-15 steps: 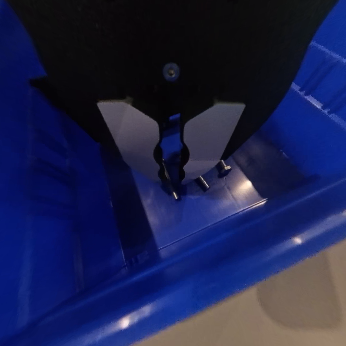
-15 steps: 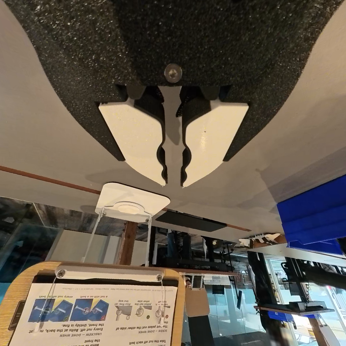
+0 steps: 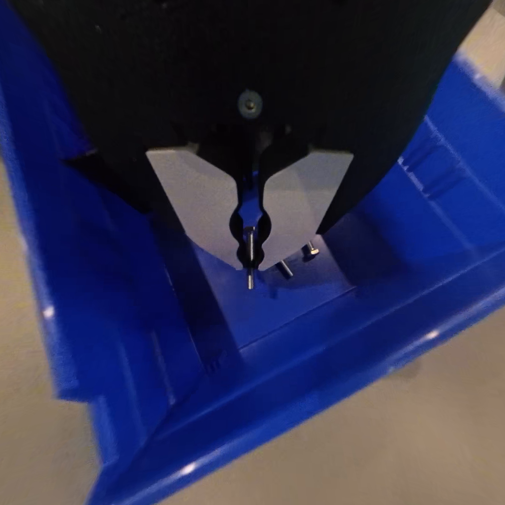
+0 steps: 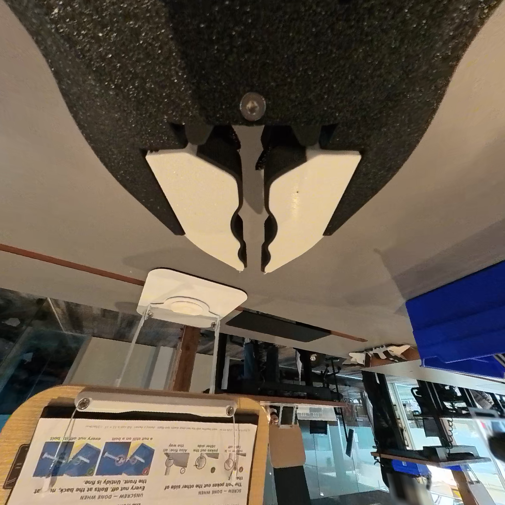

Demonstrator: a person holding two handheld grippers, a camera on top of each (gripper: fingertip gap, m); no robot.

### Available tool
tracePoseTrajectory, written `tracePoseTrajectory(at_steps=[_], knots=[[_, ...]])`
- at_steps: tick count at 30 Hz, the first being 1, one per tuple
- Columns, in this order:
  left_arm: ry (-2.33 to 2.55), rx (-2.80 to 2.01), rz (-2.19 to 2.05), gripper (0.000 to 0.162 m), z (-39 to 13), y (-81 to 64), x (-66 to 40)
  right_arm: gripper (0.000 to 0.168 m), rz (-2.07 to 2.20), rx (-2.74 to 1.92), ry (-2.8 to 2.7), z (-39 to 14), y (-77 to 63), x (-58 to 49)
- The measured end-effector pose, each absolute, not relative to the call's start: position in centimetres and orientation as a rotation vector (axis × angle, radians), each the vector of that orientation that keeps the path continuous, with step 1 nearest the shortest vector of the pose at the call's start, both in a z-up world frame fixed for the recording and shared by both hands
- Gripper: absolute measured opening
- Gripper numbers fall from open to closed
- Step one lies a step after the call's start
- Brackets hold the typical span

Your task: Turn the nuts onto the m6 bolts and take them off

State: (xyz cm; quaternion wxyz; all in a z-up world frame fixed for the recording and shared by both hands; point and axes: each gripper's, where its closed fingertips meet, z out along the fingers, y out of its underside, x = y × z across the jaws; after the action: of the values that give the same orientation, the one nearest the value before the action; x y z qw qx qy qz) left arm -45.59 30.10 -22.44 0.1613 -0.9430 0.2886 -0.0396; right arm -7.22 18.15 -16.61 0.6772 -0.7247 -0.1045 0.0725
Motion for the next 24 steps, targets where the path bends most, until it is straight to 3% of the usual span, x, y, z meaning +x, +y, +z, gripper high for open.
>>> tracePoseTrajectory(at_steps=[6, 10, 13, 24], knots=[[0.761, -2.340, -0.290, 0.005, -14.7, 28.1, -42.8, 0.007, 0.142, -1.615, -0.250, -16.5, 18.1, -7.5], [0.817, -1.932, -0.519, 0.005, -8.0, 23.4, -36.7, 0.005, 0.131, -1.593, -0.250, -16.3, 18.0, -7.5], [0.884, -1.712, -0.644, 0.005, -6.0, 19.1, -31.5, 0.004, 0.112, -1.587, -0.262, -16.4, 18.1, -7.5], [1.110, -1.643, -0.898, 0.005, -16.3, 13.2, -15.0, 0.000, 0.032, -1.494, -0.242, -15.3, 17.4, -4.9]])
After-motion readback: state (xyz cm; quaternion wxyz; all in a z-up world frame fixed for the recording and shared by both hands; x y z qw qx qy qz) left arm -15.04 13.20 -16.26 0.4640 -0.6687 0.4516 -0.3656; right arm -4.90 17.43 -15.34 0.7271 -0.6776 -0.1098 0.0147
